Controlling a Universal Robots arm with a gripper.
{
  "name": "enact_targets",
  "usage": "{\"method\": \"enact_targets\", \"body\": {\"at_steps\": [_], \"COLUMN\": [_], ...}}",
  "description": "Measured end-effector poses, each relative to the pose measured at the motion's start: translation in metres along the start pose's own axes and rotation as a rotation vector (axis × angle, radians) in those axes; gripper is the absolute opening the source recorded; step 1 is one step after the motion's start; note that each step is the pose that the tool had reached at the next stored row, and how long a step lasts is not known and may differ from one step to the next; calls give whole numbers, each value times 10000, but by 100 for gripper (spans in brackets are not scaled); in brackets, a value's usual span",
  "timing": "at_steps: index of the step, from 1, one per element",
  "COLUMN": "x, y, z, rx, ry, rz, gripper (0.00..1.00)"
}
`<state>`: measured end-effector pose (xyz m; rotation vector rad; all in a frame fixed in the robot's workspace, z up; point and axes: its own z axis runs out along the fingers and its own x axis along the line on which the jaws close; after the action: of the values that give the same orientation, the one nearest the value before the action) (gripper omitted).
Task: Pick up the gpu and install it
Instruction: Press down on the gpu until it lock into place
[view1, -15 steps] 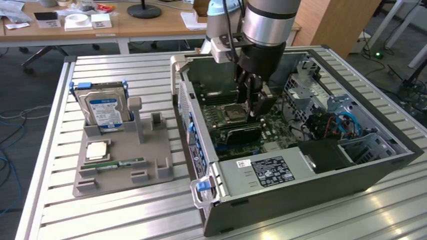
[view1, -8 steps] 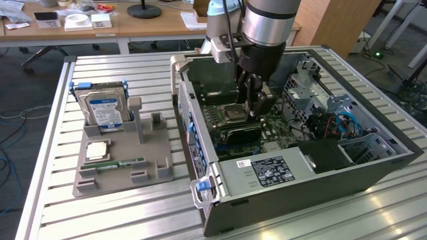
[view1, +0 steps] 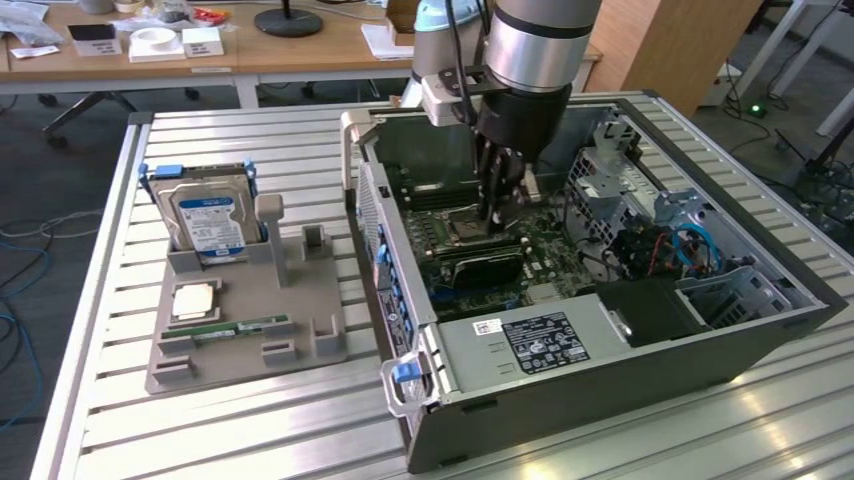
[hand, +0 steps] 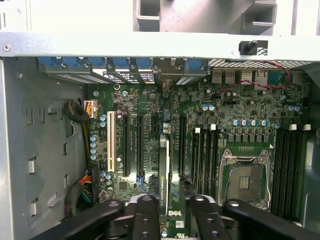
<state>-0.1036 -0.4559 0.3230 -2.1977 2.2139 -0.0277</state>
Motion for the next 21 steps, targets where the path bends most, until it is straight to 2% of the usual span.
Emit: {"method": "enact_targets", "body": {"at_steps": [2,3,5,14,21], "x": [0,0,0,0,0], "y": [0,0,0,0,3], "z": [0,0,0,1,112], "rx": [-1,0,0,0,0], "ry": [1,1,0,0,-12], "rz": [0,0,0,0,0], "gripper": [20,20,11,11,11]}}
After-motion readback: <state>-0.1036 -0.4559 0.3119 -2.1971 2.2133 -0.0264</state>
